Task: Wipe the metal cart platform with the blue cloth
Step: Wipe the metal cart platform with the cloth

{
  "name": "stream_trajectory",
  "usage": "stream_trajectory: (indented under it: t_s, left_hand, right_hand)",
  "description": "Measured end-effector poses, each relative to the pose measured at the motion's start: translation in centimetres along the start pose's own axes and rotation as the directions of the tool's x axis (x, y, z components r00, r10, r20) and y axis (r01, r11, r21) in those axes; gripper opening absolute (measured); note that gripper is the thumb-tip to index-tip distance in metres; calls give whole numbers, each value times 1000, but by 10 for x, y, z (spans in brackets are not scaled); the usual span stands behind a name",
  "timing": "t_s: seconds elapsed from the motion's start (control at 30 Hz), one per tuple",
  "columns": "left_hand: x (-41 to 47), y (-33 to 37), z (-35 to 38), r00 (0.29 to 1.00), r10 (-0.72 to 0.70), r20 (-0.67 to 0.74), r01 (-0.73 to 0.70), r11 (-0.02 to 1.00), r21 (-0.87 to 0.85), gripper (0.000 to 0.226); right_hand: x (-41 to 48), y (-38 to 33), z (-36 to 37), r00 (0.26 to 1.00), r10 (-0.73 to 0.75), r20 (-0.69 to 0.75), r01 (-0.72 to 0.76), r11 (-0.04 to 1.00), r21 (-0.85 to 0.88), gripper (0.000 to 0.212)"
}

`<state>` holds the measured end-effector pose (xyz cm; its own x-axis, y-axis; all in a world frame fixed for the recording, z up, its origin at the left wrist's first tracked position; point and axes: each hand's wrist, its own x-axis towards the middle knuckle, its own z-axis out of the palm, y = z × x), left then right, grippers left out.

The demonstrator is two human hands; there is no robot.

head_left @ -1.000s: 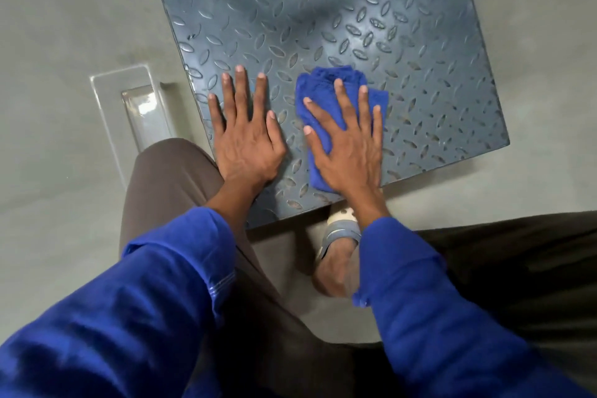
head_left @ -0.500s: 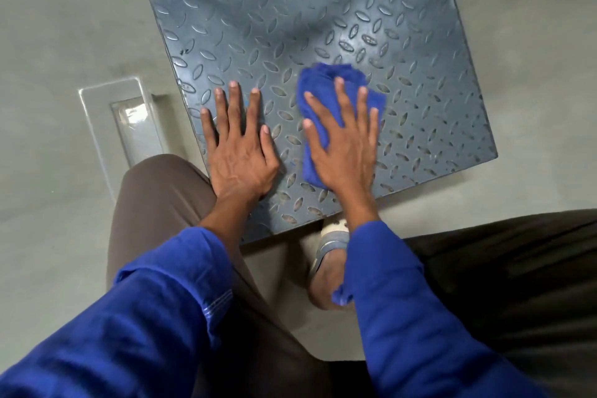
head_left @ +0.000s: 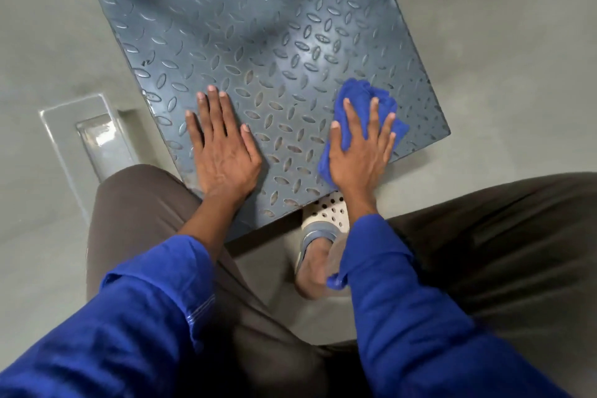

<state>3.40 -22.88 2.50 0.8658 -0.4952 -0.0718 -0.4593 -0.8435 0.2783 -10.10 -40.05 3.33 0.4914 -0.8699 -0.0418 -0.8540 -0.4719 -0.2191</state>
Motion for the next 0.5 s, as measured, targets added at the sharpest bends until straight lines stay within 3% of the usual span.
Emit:
stream_trajectory:
  t_s: [0.07, 0.13, 0.2, 0.27, 0.33, 0.43, 0.5]
  left_hand:
    - [1, 22, 7, 992, 120, 34, -120, 993, -3, 69]
    - [2, 43, 12, 986, 159, 52, -159, 987, -17, 68]
    - [2, 59, 16, 991, 122, 62, -121, 992, -30, 68]
    - [4, 65, 19, 991, 115, 69, -113, 993, -30, 68]
    - [6, 66, 20, 990, 126, 63, -124, 992, -38, 68]
    - [5, 66, 21, 991, 121, 60, -119, 992, -36, 70]
    - [5, 66, 22, 992, 115, 47, -113, 993, -33, 70]
  right_hand:
    - [32, 1, -7, 989, 146, 6, -146, 987, 63, 59]
    - [36, -7, -7, 990, 142, 14, -143, 987, 78, 59]
    - [8, -5, -4, 993, -118, 18, 118, 993, 14, 58]
    - [-4, 16, 0, 940, -340, 32, 340, 940, -3, 55]
    - [23, 32, -5, 966, -259, -5, 259, 966, 8, 55]
    - [54, 42, -15, 998, 60, -11, -59, 997, 48, 61]
    - [42, 35, -12, 999, -35, 1, 35, 999, 1, 60]
